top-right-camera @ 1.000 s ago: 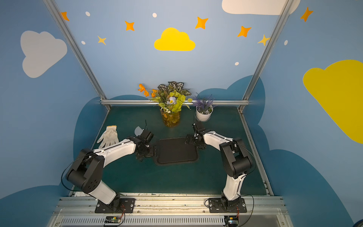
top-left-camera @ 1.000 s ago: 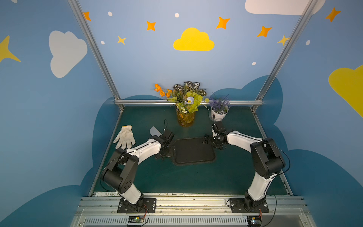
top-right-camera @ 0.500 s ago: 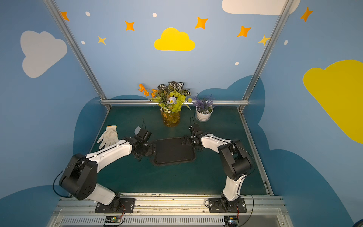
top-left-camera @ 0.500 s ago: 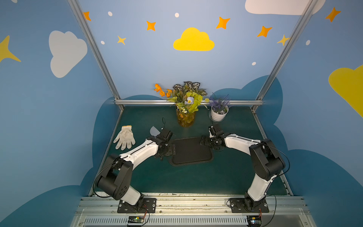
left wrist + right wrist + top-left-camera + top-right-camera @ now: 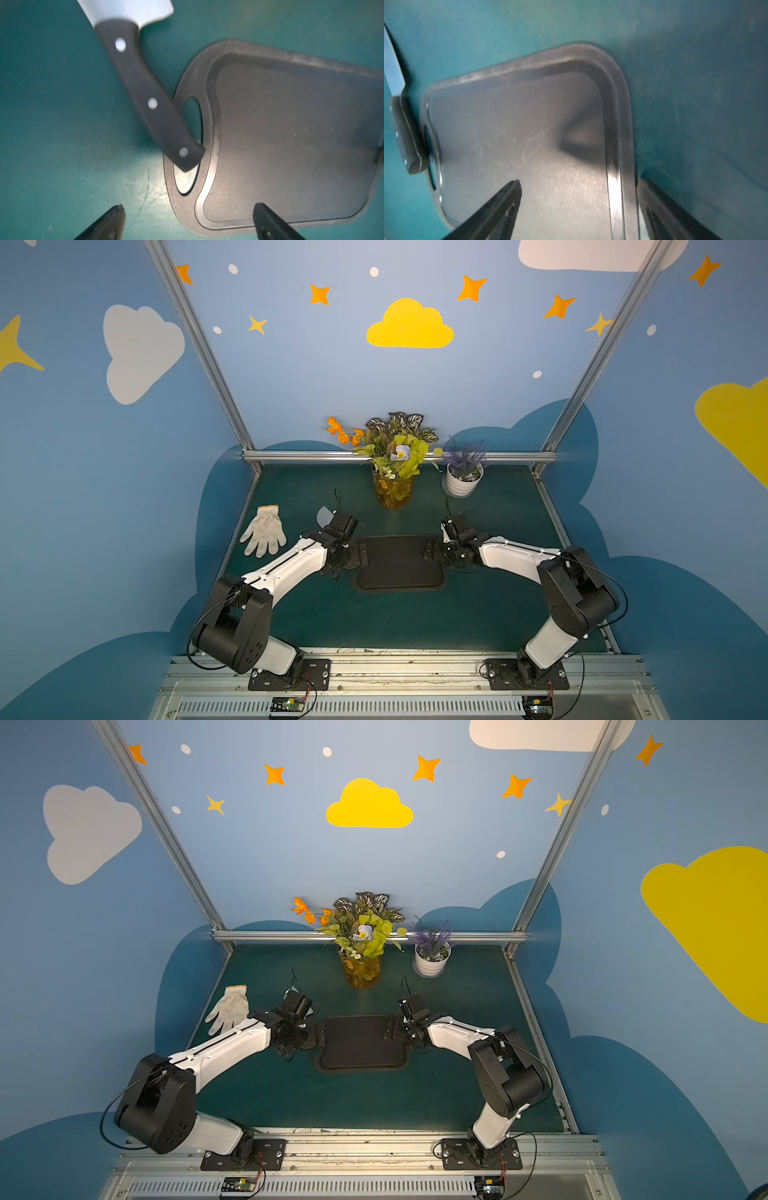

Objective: Align the knife with the edge of the cutting board
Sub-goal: Adjust the work surface at the center of the board.

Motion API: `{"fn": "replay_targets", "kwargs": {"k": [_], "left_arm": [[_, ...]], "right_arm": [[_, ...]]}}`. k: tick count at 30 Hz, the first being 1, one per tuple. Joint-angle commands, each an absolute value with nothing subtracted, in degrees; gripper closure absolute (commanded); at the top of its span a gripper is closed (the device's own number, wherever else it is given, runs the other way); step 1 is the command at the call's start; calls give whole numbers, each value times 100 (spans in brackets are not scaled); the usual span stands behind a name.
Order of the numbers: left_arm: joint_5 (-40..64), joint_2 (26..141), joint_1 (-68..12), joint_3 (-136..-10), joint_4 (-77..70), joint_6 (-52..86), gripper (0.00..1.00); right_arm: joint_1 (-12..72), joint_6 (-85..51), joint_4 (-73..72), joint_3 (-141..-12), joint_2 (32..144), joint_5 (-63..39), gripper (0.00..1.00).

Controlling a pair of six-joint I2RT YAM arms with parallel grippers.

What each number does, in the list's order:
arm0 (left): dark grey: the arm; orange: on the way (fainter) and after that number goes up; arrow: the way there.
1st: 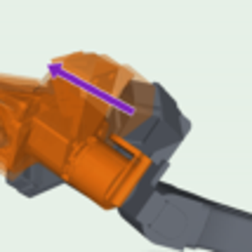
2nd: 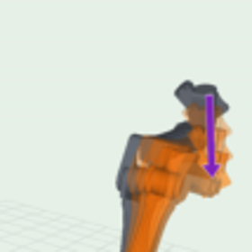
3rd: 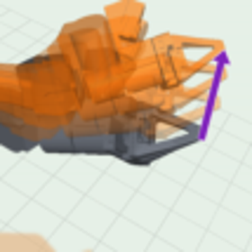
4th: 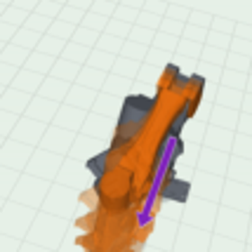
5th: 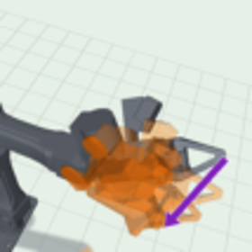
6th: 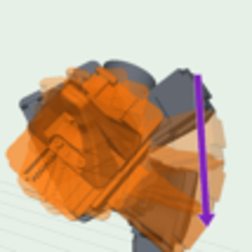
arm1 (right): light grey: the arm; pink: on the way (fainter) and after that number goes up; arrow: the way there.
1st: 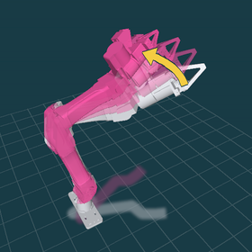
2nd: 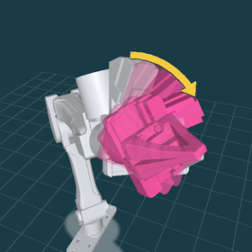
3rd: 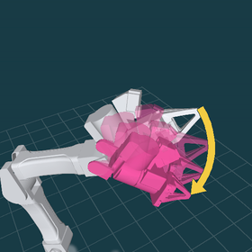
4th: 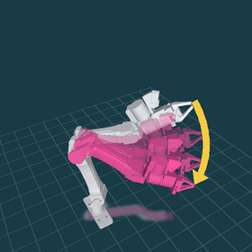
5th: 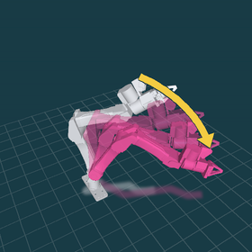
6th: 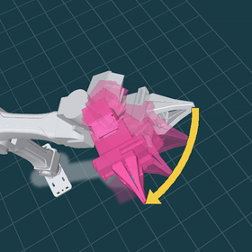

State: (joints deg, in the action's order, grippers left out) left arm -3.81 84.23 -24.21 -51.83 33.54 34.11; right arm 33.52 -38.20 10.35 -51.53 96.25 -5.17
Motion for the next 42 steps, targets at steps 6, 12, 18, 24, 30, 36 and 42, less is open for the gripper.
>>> {"fn": "replay_targets", "kwargs": {"k": [6, 12, 18, 24, 30, 36, 42], "left_arm": [[-336, 8354, -2400, -4845, 3408, 3618, 0], [-351, 8518, -2345, -4872, 3377, 3673, 1], [-207, 8767, -2043, -5267, 3525, 3669, 1], [-69, 9218, -1769, -5727, 3707, 3555, 1], [9, 9596, -1407, -6041, 3810, 3518, 1], [-108, 9937, -1230, -6447, 4020, 3408, 1], [-246, 10224, -1125, -6775, 4188, 3297, 1]], "right_arm": [[3446, -3938, 1845, -4744, 9514, -729, 8], [3457, -3924, 1794, -4746, 9567, -778, 8], [3467, -3944, 1776, -4751, 9597, -840, 8], [3506, -3954, 1812, -4747, 9591, -823, 7], [3529, -3956, 1878, -4746, 9607, -822, 8], [3548, -3992, 1933, -4772, 9626, -833, 8], [3575, -4017, 1995, -4752, 9589, -817, 8]]}}
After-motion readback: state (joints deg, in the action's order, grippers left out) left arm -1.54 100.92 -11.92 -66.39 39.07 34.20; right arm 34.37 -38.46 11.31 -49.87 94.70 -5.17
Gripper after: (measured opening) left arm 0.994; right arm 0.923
